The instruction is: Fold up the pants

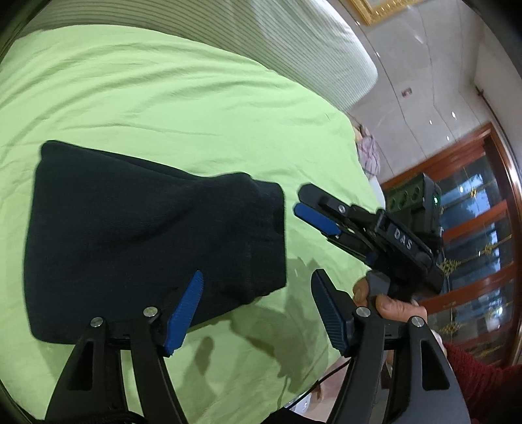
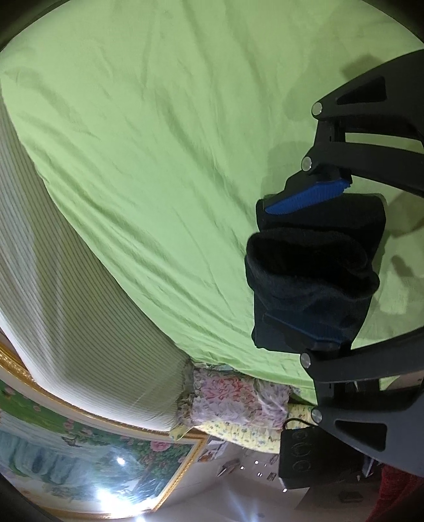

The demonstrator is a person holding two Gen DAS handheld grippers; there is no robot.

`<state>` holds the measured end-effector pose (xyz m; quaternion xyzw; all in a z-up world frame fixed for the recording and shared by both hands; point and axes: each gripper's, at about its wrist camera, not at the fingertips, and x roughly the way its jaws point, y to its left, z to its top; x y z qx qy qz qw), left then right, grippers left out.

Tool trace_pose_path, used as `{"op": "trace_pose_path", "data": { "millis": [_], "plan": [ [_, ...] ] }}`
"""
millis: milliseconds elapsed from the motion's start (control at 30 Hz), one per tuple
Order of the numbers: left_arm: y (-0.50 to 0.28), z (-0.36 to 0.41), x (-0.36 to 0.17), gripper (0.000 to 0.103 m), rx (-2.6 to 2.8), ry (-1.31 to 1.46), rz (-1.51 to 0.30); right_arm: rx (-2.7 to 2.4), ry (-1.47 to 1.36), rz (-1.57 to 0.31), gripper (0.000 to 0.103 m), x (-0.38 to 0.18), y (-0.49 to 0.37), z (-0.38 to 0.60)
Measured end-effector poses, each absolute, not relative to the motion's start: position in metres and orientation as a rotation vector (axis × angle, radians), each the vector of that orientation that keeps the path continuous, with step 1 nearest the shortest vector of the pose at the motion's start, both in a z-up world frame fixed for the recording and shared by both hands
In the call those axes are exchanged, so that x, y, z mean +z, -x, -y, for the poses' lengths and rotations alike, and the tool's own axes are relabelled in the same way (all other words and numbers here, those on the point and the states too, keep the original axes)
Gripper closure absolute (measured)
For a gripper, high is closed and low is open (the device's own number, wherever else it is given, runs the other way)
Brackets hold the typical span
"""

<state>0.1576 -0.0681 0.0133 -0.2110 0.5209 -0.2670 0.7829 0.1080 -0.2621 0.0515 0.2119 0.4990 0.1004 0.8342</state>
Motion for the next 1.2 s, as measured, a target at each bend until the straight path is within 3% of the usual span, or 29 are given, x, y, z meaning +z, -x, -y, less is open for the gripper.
{"op": "trace_pose_path", "data": {
  "millis": [300,700,1200],
  "plan": [
    [-0.154,0.011,0.020,0.028,-0.448,0.518,-1.071,0.139,-0.391,-1.068,0.029,0.056,-0.102,0.234],
    [-0.165,-0.043,0.003,0.026,-0.320,0.635,-1.080,0.074,-0.367,-1.127,0.028,0.041,-0.096,0.224],
    [-0.182,-0.042,-0.022,0.024,-0.292,0.631,-1.146,0.014,-0.445,-1.209,0.028,0.007,-0.086,0.248]
  ]
}}
